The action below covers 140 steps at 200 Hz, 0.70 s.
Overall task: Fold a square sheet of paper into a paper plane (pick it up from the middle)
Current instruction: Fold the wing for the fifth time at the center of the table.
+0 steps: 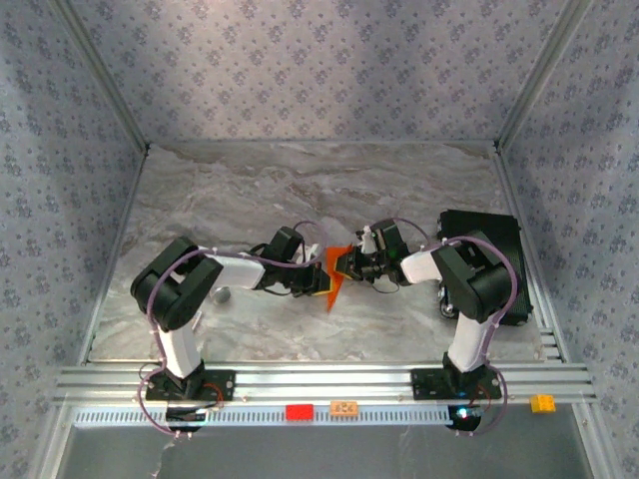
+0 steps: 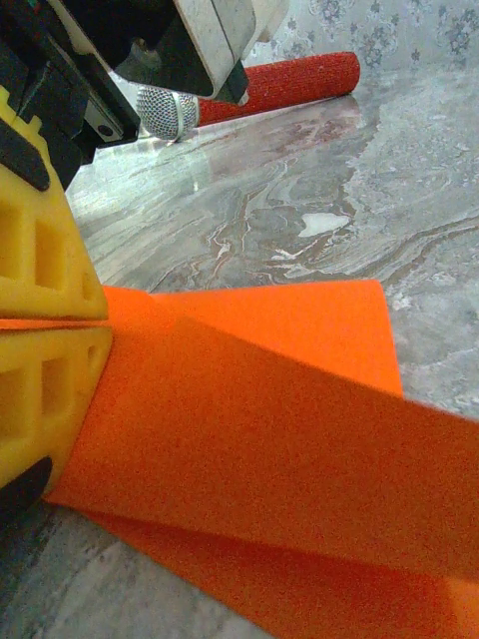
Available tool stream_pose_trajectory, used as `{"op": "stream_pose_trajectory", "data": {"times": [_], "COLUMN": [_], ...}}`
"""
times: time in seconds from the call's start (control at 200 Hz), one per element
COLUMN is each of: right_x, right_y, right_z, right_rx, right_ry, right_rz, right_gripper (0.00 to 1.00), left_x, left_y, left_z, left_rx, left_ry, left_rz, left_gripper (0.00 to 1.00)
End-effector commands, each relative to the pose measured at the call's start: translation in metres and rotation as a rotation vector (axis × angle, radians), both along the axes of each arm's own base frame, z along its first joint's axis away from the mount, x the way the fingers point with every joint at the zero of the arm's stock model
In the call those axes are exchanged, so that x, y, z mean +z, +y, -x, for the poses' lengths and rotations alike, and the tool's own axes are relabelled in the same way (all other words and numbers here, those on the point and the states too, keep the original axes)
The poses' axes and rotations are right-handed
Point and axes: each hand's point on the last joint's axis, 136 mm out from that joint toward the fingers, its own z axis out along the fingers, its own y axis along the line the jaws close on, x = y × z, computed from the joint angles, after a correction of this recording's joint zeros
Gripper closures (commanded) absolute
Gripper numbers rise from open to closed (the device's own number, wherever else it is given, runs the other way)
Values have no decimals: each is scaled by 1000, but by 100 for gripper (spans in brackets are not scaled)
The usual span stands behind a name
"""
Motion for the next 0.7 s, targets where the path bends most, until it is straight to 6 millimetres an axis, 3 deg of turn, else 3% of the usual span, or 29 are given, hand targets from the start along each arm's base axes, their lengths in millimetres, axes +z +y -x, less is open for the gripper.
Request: {"op": "stream_pose_trajectory", "data": {"times": [0.0,0.26,0.44,0.695], "right_x": [-44,-47,-49,-56], "right_y": [-20,-21,-21,-25], "right_z": [19,19,19,21], "right_rx": [-32,-36,-36,-54], "right_ry": [100,105,110,126], "right_rz": [158,165,172,201], "right_gripper": [87,87,87,88], "left_x": [-5,-14,-14,-25], "left_y": [-1,3,3,10], "left_z": [10,19,23,37], "left_rx": [-37,-45,-62,-100], "left_ry": [51,90,96,151], "left_rz": [21,13,27,-1], "left_gripper": [92,88,100,98]}}
